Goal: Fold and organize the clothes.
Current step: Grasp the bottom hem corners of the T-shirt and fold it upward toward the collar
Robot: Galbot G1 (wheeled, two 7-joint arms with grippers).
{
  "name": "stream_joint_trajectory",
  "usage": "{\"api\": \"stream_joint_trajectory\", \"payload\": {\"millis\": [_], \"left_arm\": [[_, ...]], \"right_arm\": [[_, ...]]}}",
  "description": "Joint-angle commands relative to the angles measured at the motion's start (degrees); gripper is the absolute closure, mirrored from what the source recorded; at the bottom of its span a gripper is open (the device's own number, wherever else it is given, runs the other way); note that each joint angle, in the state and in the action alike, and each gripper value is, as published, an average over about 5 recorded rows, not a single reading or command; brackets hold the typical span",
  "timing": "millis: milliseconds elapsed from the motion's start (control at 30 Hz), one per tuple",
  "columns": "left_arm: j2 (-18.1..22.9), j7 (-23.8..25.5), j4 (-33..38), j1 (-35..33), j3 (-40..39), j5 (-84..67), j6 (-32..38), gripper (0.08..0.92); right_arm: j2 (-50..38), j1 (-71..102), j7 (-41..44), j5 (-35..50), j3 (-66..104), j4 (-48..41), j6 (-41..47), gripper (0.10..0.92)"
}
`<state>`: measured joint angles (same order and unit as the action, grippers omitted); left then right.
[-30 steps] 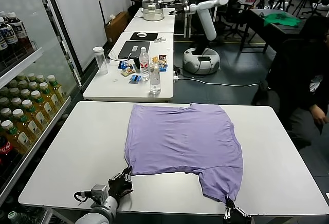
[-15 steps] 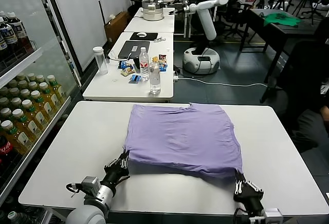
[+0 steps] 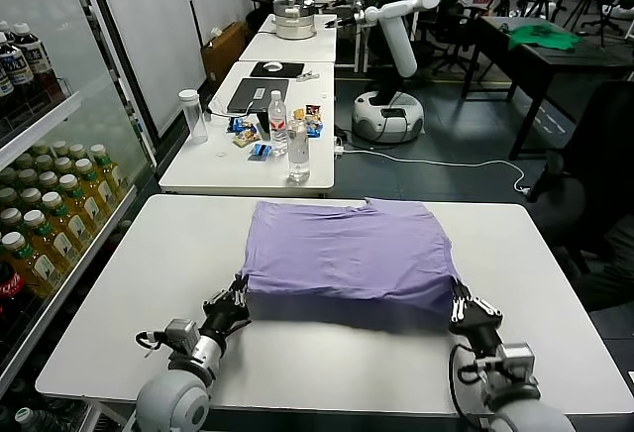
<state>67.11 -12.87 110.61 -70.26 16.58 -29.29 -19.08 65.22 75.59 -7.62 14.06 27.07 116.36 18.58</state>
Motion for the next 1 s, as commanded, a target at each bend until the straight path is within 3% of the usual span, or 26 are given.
{"api": "stream_joint_trajectory", "payload": {"millis": [33, 500, 1000], "left_arm": [[-0.2, -1.0, -7.0, 6.5, -2.9, 0.8, 0.1, 0.892], [0.6, -1.4, -12.4, 10.2, -5.0, 2.8, 0.0, 0.872], [0.6, -1.6, -5.0, 2.7, -2.1, 2.3, 0.1, 0.459]], "right_arm": [[-1.1, -10.3, 0.1, -0.2, -3.9, -8.9, -0.2, 0.909], [0.5, -14.8, 0.8, -4.8, -7.6, -14.5, -0.2, 0.897], [0.9, -4.2, 0.9, -3.5, 0.8, -7.0, 2.3, 0.499]]}}
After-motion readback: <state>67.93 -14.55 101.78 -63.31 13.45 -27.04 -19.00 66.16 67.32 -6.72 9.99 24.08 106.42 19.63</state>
